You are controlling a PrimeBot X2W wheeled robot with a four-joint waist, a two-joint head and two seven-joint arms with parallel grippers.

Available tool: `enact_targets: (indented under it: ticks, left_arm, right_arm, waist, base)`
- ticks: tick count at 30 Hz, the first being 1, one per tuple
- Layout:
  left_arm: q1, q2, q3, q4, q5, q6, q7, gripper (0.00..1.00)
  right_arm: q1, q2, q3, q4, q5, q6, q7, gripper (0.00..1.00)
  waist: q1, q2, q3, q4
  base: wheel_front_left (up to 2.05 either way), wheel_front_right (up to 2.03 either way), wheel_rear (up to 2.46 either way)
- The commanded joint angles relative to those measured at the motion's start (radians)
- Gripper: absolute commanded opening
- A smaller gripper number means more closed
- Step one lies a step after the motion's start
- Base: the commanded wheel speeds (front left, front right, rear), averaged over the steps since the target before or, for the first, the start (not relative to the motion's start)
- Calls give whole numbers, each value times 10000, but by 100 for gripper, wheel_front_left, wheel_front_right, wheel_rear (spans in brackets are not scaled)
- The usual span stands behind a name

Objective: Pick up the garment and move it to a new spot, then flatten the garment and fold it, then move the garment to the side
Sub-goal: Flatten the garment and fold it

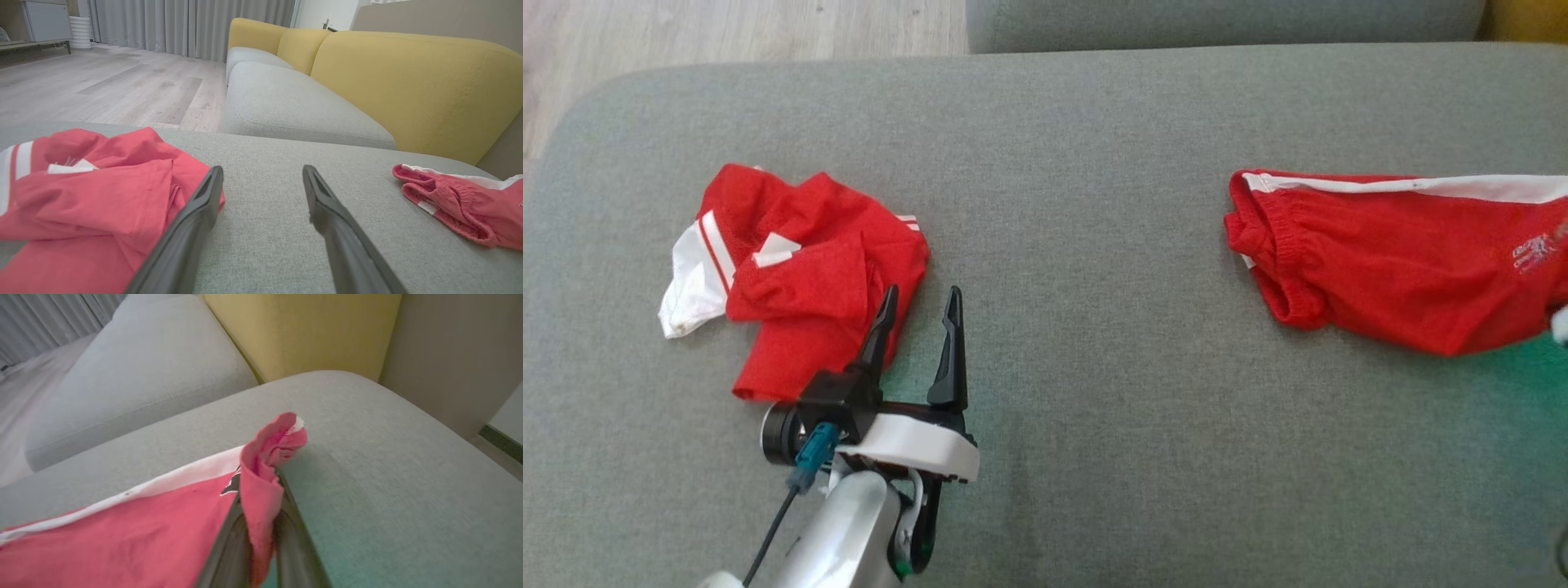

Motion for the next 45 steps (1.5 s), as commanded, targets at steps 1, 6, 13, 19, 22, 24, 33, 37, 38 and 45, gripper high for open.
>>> enact_targets:
  ticks: [1,6,13,19,22,24,33,37,38,45]
  left_arm:
    - [-196,80,324,-257,-19,17,-95,100]
    - [-122,80,347,-218,-123,35,-95,100]
    - [-65,80,437,-120,-38,36,-95,100]
    - [2,80,402,-160,1,35,-95,100]
    - [35,80,399,-162,37,48,-95,100]
    - [42,80,408,-179,51,54,-95,100]
    - [48,79,395,-244,3,82,-95,100]
    - [88,79,395,-243,-10,97,-95,100]
    - [91,79,387,-241,-22,100,-95,100]
    - [84,79,324,-243,-78,144,-95,100]
  right_arm:
    - [-61,43,283,-676,143,-7,-193,0]
    - [146,451,833,-1714,897,-7,-200,0]
    - [499,723,1730,-2959,1896,-7,-231,0]
    - [702,931,2793,-3947,2605,-7,-83,0]
    - [791,996,3355,-4251,2927,-7,-5,0]
    - [807,1029,3664,-4377,3144,-7,5,0]
    - [1008,894,5414,-4327,3469,-7,247,0]
    - [997,677,6373,-4199,3391,-7,272,0]
    - [975,611,6610,-4122,3327,-7,256,0]
    - [731,169,8398,-3302,2552,-7,297,100]
  waist:
    - [0,-1,-101,10]
    - [0,-1,-339,66]
    - [0,-1,-536,174]
    - [0,-1,-603,365]
    - [0,-1,-626,480]
    - [0,-1,-605,561]
    - [0,-1,-584,875]
    - [0,-1,-593,882]
    - [0,-1,-594,879]
    - [0,-1,-644,766]
  base:
    - [0,0,0]
    - [0,0,0]
    - [0,0,0]
    - [0,0,0]
    - [0,0,0]
    - [0,0,0]
    - [0,0,0]
    - [0,0,0]
    - [0,0,0]
    - [0,0,0]
